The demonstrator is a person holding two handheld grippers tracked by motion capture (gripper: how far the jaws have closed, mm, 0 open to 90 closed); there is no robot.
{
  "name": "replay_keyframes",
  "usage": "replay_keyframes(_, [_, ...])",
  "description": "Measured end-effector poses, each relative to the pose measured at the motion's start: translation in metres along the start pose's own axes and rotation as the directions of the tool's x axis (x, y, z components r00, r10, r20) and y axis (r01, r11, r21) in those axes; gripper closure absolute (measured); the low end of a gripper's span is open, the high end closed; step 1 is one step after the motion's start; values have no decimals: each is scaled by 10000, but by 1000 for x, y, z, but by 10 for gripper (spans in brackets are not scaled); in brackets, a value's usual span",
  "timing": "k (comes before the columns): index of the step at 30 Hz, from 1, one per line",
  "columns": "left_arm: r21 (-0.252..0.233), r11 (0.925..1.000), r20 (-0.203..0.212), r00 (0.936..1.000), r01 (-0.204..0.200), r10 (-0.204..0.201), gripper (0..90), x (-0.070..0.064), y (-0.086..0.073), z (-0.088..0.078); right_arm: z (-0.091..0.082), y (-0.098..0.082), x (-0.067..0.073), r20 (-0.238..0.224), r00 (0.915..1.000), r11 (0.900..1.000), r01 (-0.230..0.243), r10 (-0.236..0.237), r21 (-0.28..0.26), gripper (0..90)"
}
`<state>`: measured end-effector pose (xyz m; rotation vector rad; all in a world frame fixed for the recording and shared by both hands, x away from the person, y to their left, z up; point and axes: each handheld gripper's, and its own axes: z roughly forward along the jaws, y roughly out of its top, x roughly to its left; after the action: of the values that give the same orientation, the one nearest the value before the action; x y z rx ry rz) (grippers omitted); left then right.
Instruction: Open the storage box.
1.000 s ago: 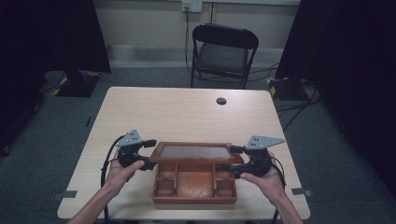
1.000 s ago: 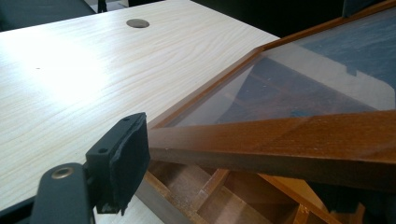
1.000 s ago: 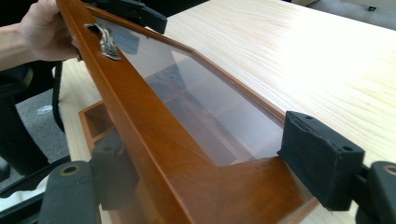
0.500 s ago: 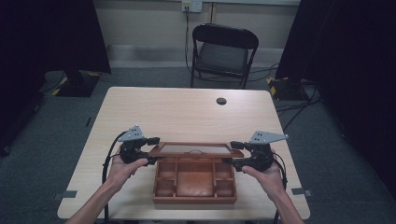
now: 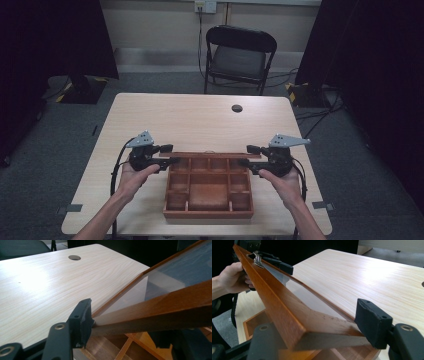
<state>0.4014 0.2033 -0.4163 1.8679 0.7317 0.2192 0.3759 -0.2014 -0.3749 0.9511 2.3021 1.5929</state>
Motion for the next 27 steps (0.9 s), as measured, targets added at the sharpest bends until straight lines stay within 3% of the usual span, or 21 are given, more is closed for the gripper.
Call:
replay_keyframes(3, [117, 9999, 18, 10000, -84, 84, 443, 1, 4, 0, 1, 1, -3, 89, 9999, 10000, -57, 57, 6, 357])
replay_keyframes(8, [4, 9999, 136, 9999, 100, -100, 450, 3, 4, 1, 4, 1, -10, 66, 9998, 9998, -205, 205, 31, 364])
replay_keyframes(20, [-50, 9998, -38, 9998, 188, -188, 481, 10, 7, 6, 17, 1, -23, 320, 9988, 9992, -381, 384, -103, 395])
replay_keyframes(25, [16, 10000, -113, 9999, 26, -26, 475, 12, 9, 10, 20, 5, -27, 339, 9984, 9989, -447, 451, -143, 404])
replay_keyframes(27, [-26, 9998, -96, 9998, 198, -198, 470, 12, 9, 13, 22, 4, -28, 327, 9983, 9987, -488, 493, -146, 399])
